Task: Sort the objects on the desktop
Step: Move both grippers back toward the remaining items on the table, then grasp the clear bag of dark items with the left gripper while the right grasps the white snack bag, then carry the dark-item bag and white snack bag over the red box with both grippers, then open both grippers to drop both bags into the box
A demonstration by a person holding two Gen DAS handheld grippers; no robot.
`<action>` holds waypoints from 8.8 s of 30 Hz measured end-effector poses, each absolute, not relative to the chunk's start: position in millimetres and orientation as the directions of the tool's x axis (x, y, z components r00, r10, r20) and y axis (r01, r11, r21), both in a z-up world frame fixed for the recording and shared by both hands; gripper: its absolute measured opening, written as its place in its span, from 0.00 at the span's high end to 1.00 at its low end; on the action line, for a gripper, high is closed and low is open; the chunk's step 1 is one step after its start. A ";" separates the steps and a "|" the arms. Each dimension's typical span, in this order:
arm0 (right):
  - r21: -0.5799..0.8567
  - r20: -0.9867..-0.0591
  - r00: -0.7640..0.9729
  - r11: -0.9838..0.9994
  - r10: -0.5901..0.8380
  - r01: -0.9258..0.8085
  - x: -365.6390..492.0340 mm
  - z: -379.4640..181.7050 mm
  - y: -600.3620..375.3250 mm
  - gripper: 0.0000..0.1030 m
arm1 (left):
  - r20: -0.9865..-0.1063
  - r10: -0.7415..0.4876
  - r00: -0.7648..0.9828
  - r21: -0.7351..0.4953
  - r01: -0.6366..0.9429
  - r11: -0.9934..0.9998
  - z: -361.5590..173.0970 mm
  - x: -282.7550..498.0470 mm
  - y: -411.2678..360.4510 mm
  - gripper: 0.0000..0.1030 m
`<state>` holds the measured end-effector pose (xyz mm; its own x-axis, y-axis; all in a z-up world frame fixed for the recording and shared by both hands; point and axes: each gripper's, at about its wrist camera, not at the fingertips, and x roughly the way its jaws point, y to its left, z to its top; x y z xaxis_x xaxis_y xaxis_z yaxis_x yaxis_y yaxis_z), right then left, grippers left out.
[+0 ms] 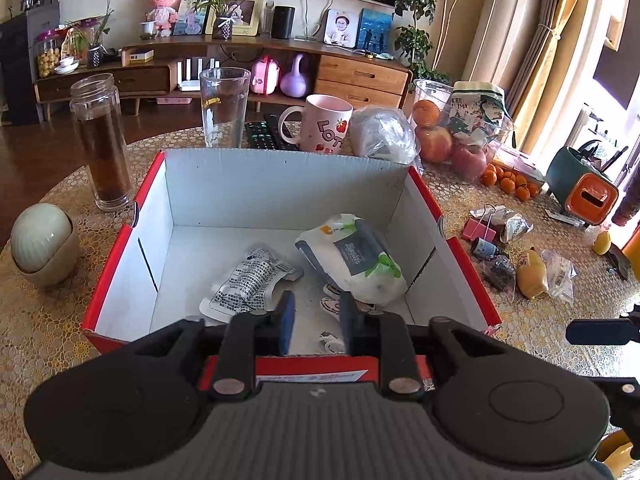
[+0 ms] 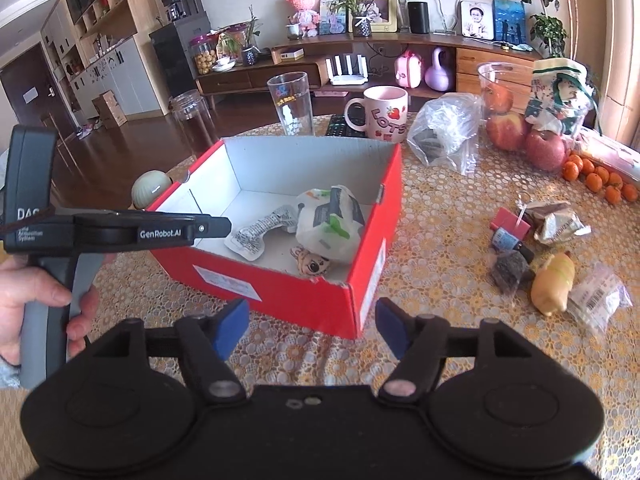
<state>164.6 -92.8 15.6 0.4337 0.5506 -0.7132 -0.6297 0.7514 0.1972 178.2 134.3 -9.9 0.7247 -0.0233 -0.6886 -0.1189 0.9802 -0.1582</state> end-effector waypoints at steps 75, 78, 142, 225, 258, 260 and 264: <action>0.127 -0.851 0.512 0.992 0.120 -0.022 395.1 -75.0 -280.0 0.18 | -0.857 -0.206 0.472 -0.080 0.274 0.959 -67.6 386.8 -99.6 0.00; 0.125 -0.858 0.499 0.992 0.119 -0.022 399.3 -82.8 -277.0 0.18 | -0.865 -0.198 0.461 -0.072 0.276 0.958 -74.3 392.3 -100.6 0.00; 0.170 -0.848 0.480 0.974 0.223 -0.152 290.8 -35.8 -304.5 0.46 | -0.795 -0.278 0.539 -0.072 0.372 0.926 -37.9 292.2 -111.4 0.65; 0.086 -0.861 0.336 0.762 0.381 -0.642 248.3 -45.0 68.1 0.47 | -0.836 -0.013 0.548 0.064 0.121 0.991 -44.6 285.3 190.3 0.64; 0.121 -0.835 0.335 0.739 0.437 -0.663 228.5 -19.1 49.5 0.33 | -0.866 -0.040 0.499 0.020 0.114 0.993 -32.4 275.3 181.8 0.39; 0.122 -0.828 0.341 0.737 0.445 -0.665 224.1 -11.9 44.9 0.33 | -0.859 -0.039 0.511 0.024 0.116 0.993 -25.3 270.0 178.9 0.39; 0.125 -0.813 0.357 0.737 0.460 -0.665 214.7 2.1 33.4 0.33 | -0.844 -0.034 0.535 0.035 0.118 0.992 -11.0 260.4 172.7 0.39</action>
<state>214.7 33.4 2.1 0.3570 0.4598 -0.8131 -0.6648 0.7365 0.1246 260.4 172.7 -11.0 0.5349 -0.0342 -0.8442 0.1181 0.9924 0.0347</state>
